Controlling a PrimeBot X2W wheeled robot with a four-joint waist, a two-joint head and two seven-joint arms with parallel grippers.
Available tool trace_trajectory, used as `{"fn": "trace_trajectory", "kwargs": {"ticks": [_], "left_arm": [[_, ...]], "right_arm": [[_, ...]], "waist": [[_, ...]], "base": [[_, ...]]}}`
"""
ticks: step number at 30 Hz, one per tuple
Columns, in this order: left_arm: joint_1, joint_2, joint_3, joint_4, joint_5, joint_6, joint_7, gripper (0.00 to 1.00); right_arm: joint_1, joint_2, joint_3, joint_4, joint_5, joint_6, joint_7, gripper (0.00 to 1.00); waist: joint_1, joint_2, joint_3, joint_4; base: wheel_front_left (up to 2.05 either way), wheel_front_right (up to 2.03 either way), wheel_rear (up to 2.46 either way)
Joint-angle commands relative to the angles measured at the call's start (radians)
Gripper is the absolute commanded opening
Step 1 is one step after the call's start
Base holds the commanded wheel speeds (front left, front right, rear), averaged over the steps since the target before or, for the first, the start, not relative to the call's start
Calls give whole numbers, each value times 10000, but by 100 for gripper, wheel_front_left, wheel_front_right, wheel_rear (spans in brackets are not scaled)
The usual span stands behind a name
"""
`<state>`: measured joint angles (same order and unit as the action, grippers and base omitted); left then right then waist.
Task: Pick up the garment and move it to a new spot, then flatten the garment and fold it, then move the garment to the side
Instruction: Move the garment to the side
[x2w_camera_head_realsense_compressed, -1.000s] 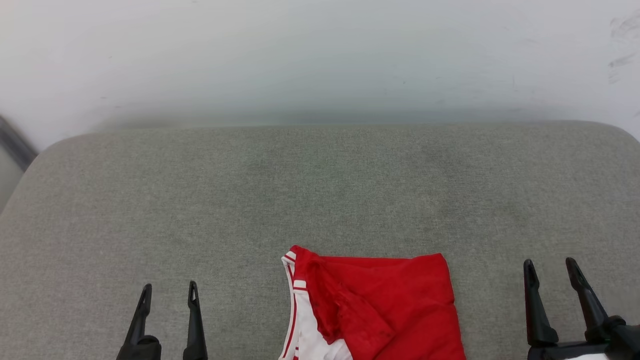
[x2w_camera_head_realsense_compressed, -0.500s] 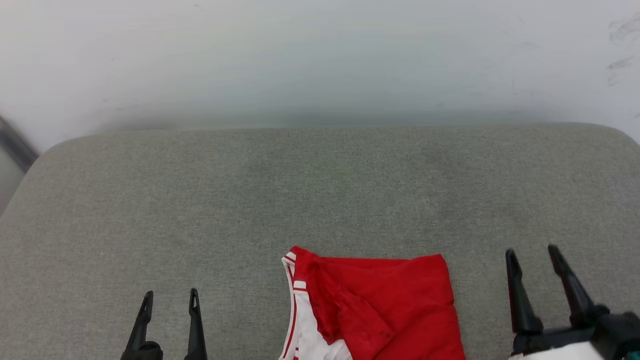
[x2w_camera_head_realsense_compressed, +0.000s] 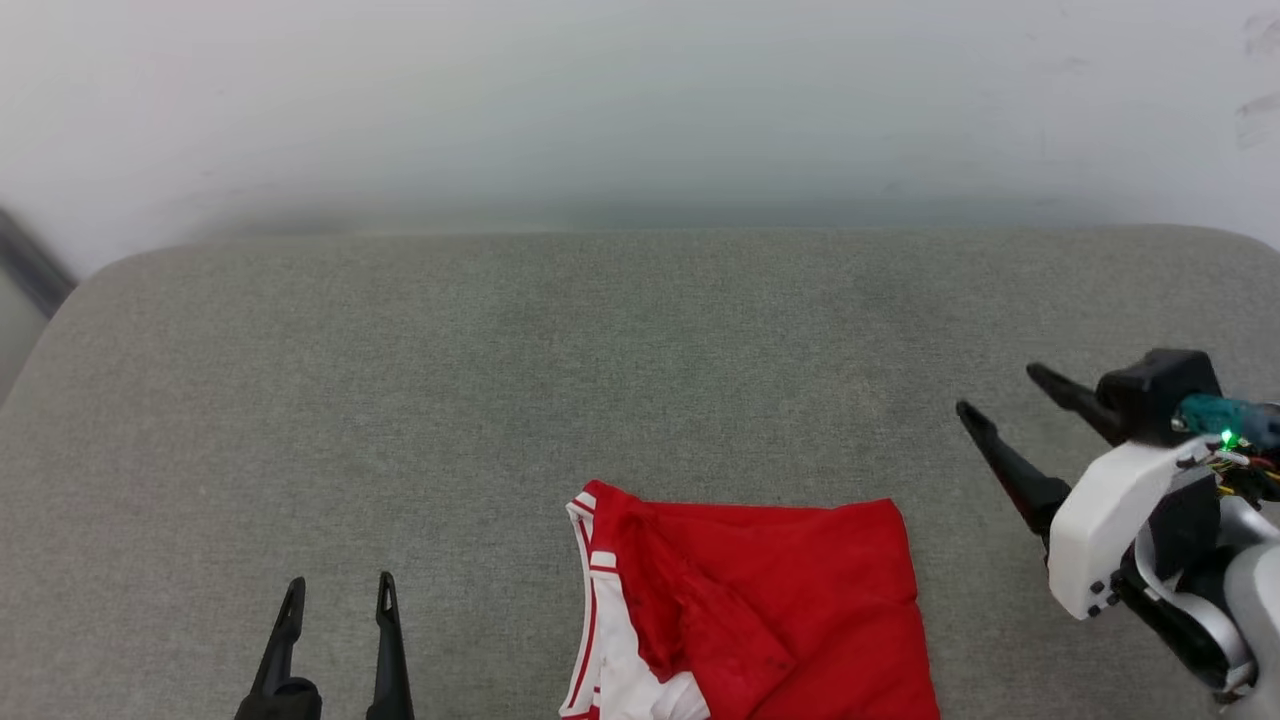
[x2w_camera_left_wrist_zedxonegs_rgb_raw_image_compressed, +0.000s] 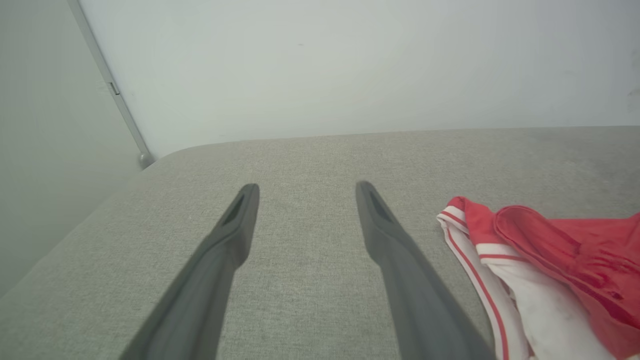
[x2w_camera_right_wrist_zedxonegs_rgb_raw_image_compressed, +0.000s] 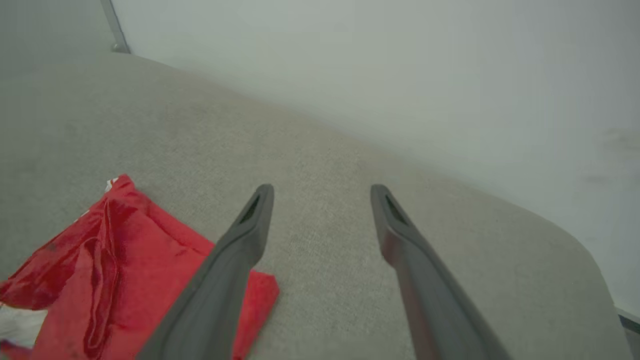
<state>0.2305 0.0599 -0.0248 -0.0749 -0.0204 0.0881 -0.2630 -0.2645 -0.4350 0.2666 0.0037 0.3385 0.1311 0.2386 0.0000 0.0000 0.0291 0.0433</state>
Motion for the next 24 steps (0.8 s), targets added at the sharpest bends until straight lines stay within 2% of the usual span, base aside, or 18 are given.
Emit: {"fn": "trace_trajectory", "kwargs": {"ticks": [1, 5, 9, 15, 24], "left_arm": [[-139, 0, 18, -4, -8, -27, -22, 100], [-257, -15, 31, -34, -19, -38, -22, 100], [-459, -31, -20, -49, 2, -49, -22, 100], [-895, -50, -129, -65, 34, -74, -22, 100], [-1541, -73, -325, 4, 41, -121, -22, 100]], "right_arm": [[-260, -433, 310, 4, 778, -8, 928, 100], [-447, -1452, 847, 102, 3533, -8, 3627, 100], [-212, -1920, 906, 446, 5662, -6, 5192, 100], [-27, -1660, 1109, 1041, 7040, -6, 5899, 100], [-450, -834, 1802, 2194, 7467, -6, 5616, 100]], "waist": [[0, 0, 54, 12], [0, 0, 243, 51], [0, 0, 494, 132], [0, 0, 1064, 302], [0, 0, 1939, 640]], "base": [[0, 0, 0], [0, 0, 0], [0, 0, 0], [0, 0, 0], [0, 0, 0]]}}
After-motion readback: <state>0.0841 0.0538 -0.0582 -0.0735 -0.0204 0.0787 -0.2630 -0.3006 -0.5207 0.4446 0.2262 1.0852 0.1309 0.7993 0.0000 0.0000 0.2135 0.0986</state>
